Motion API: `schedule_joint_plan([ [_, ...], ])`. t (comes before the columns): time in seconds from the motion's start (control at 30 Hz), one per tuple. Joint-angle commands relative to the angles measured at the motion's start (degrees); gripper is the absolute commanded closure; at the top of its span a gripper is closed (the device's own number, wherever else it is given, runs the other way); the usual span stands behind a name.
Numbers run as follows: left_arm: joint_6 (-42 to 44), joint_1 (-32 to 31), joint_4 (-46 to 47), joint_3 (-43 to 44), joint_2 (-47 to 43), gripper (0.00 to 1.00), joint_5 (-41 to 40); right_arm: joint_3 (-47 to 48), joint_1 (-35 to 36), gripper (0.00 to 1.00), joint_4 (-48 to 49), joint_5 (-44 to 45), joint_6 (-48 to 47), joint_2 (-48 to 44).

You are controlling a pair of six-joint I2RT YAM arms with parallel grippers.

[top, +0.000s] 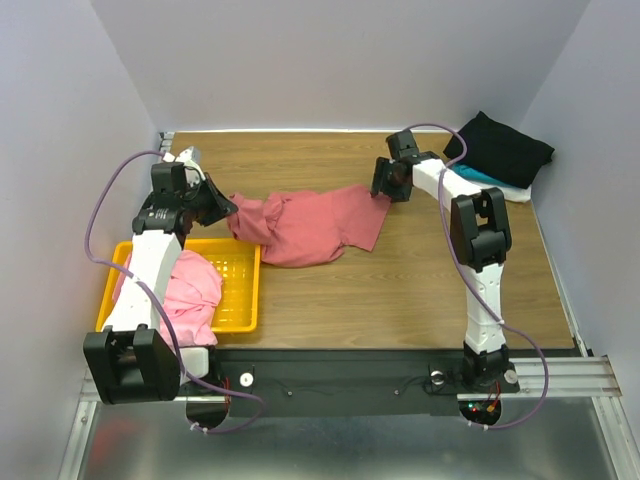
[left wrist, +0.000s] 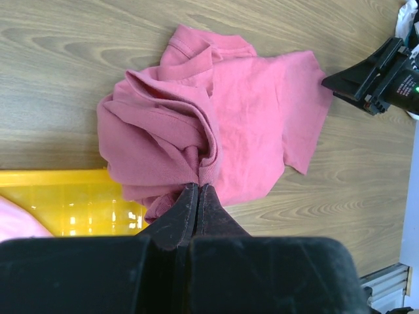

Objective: Fold and stack the t-shirts
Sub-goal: Flatten the tshirt out

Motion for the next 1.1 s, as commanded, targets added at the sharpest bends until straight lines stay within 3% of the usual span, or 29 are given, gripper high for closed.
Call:
schedule_joint_plan([
  [0.0,1.3,-0.1,0.8,2.2,0.6,1.00,0.5,1.5,0.0,0.33,1.2,1.6,-1.1,1.4],
  [0.2,1.2,-0.1,0.9,2.6,1.1,1.00,0.6,0.6,0.0,0.33,1.2,2.5,-1.5,2.2],
  [0.23,1.2,0.0,0.9,2.6,1.1,1.00,0.7,0.1,0.0,0.37,1.2,2.7,-1.7,2.5],
  [0.37,1.3,-0.1,1.1,2.7,1.4,1.00,0.7,-1.1,0.0,0.64,1.2,2.5,-2.2,3.4],
  [0.4,1.3,0.0,1.1,2.7,1.6,1.00,0.8,-1.3,0.0,0.84,1.2,2.2,-2.0,3.7],
  [0.47,1.3,-0.1,1.4,3.0,2.1,1.00,0.9,-1.6,0.0,0.99,1.1,2.2,-1.7,3.6],
  [0.67,1.0,-0.1,2.5,4.7,4.0,1.00,2.1,-0.7,-2.0,1.00,1.2,-1.8,-1.0,-0.6],
  [0.8,1.0,-0.1,3.0,7.8,6.4,1.00,2.0,0.0,-6.4,1.00,1.2,-8.4,0.8,-9.8],
  [1.07,0.3,0.1,4.2,24.1,13.9,1.00,3.6,0.8,-8.7,0.99,1.2,-9.9,-1.0,-26.2],
])
